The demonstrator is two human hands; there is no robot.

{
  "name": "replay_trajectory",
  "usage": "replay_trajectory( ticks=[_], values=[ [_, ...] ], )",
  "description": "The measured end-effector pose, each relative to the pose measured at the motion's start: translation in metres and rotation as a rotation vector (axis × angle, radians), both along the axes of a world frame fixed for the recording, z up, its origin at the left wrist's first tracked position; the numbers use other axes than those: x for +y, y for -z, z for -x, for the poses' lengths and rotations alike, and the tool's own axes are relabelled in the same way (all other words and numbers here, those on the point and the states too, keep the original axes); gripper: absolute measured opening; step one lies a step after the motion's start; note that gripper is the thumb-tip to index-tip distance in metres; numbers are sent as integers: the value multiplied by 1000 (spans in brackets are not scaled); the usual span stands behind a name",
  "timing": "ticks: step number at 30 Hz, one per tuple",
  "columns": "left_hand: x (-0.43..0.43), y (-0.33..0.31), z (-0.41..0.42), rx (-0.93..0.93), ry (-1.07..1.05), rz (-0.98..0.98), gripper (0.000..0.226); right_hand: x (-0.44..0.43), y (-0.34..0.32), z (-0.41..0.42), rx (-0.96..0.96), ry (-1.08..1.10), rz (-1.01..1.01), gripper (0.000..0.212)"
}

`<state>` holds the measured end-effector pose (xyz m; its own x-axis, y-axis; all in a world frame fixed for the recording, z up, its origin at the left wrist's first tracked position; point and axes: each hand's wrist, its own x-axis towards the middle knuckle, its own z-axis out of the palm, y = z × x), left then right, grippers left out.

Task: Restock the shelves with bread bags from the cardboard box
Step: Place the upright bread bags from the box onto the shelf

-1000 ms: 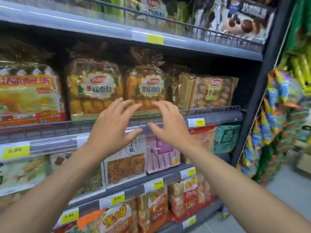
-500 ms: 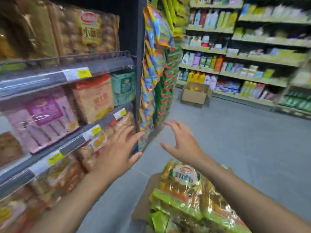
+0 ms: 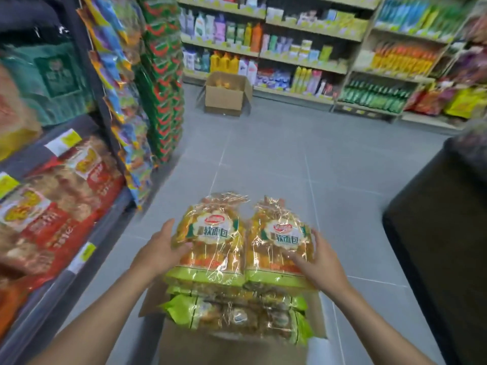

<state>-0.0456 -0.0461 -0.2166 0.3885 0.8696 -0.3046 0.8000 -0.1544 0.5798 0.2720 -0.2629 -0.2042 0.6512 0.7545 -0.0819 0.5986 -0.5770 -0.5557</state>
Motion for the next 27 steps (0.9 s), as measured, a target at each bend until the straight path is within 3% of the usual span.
replay_trajectory(
  ticks=[5, 8, 11, 15, 19, 24, 27],
  values=[
    [-1, 8, -9, -134, -73, 167, 90, 2, 9, -6, 370, 148, 0, 93],
    [0, 7, -10, -185, -146, 257, 103, 5, 8, -12, 530, 220, -40, 94],
    [7, 1, -6, -241, -204, 406, 114, 4, -4, -16, 678, 251, -57, 66],
    [11, 1, 2, -395, -190, 539, 96, -1, -16, -12, 802, 278, -141, 49],
    [-1, -14, -3, -587, -176, 548, 113, 1, -25, -3, 801, 306, -184, 55],
    [-13, -31, -6, -713, -141, 424, 76, 7, -37, 2, 783, 268, -296, 49],
    [-14, -47, 0, -760, -114, 400, 82, 14, -49, 6, 783, 231, -373, 48]
  ],
)
